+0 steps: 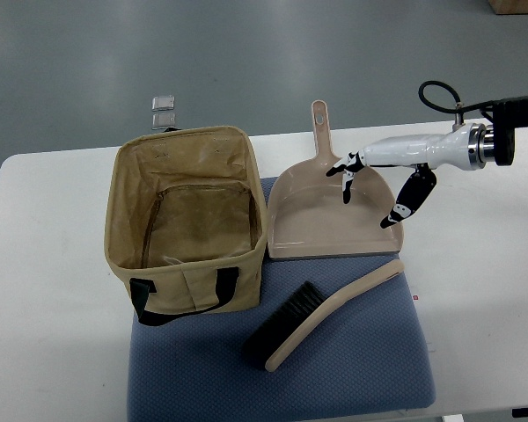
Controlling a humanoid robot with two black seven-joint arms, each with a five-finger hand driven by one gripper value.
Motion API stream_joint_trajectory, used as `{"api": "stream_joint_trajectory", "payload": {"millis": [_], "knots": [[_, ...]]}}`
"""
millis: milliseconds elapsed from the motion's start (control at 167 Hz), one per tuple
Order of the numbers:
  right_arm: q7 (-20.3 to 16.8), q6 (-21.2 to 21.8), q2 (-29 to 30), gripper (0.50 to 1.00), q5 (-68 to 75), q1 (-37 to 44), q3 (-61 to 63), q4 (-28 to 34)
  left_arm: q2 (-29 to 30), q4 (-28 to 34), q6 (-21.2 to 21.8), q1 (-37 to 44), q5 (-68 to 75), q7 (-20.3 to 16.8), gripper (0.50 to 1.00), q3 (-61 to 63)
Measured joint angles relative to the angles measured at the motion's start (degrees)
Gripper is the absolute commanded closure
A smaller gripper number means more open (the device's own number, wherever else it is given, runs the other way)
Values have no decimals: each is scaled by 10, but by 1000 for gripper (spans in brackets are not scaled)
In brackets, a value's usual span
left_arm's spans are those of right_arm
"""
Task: Put pink broom in yellow bag with right hand
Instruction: 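Lower the right hand onto the beige brush handle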
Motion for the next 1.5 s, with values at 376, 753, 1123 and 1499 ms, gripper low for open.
{"api": "stream_joint_trajectory", "payload": {"millis": [376,753,1123,1499], "knots": [[-6,-45,0,572,-26,-40,-36,29,0,0,0,0,0,0,500,-1],[-29,-130,30,572,-99,-111,-35,29,0,0,0,0,0,0,500,-1],[-50,-170,47,574,-119,-145,-30,23,0,0,0,0,0,0,500,0],[-51,-190,52,634,-132,-159,-28,21,0,0,0,0,0,0,500,0]]}}
